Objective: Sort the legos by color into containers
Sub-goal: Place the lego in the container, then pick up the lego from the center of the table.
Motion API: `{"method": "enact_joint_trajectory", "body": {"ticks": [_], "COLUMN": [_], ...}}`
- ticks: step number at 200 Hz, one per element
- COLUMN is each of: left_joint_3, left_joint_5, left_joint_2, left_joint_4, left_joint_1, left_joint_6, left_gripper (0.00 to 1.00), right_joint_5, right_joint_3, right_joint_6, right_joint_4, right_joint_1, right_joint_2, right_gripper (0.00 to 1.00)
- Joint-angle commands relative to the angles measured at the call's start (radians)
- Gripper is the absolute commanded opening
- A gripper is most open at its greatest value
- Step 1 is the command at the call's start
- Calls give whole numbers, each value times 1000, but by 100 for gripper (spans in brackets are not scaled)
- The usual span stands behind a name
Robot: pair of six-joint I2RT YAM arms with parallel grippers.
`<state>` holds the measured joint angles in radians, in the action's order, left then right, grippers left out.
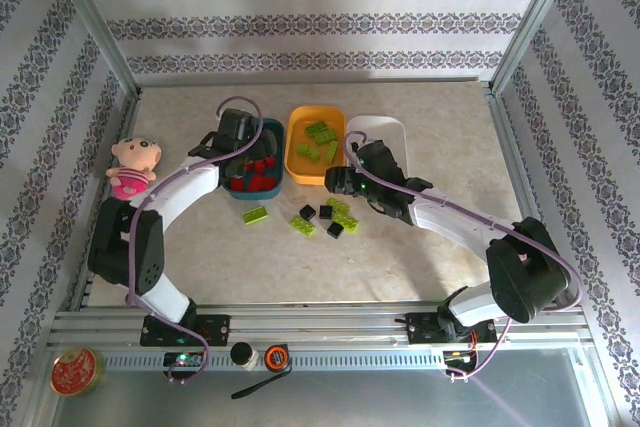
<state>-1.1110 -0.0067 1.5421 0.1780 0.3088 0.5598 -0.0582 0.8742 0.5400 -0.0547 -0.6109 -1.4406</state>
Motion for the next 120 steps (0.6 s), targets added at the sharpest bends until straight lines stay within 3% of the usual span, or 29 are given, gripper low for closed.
{"method": "enact_joint_trajectory", "body": {"ticks": [1, 41, 52, 120], "left_joint_3": [40, 199, 255, 487], "left_joint_5": [70, 126, 132, 97], "left_joint_2": [-106, -285, -343, -652], "left_joint_4": [-41, -42, -41, 64], "left_joint_1": [20, 59, 61, 64], "left_joint_6": [19, 57, 73, 117], "left_gripper": [85, 91, 99, 100], "right_joint_5": [-47, -58, -63, -50], "right_joint_3": [37, 63, 75, 240], "right_joint_6": [-59, -138, -163, -255], "right_joint_4": [-53, -148, -171, -292], "right_joint_1": [-30, -111, -144, -267], "right_joint_2": [-14, -56, -74, -271], "right_gripper": [76, 74, 74, 71]}}
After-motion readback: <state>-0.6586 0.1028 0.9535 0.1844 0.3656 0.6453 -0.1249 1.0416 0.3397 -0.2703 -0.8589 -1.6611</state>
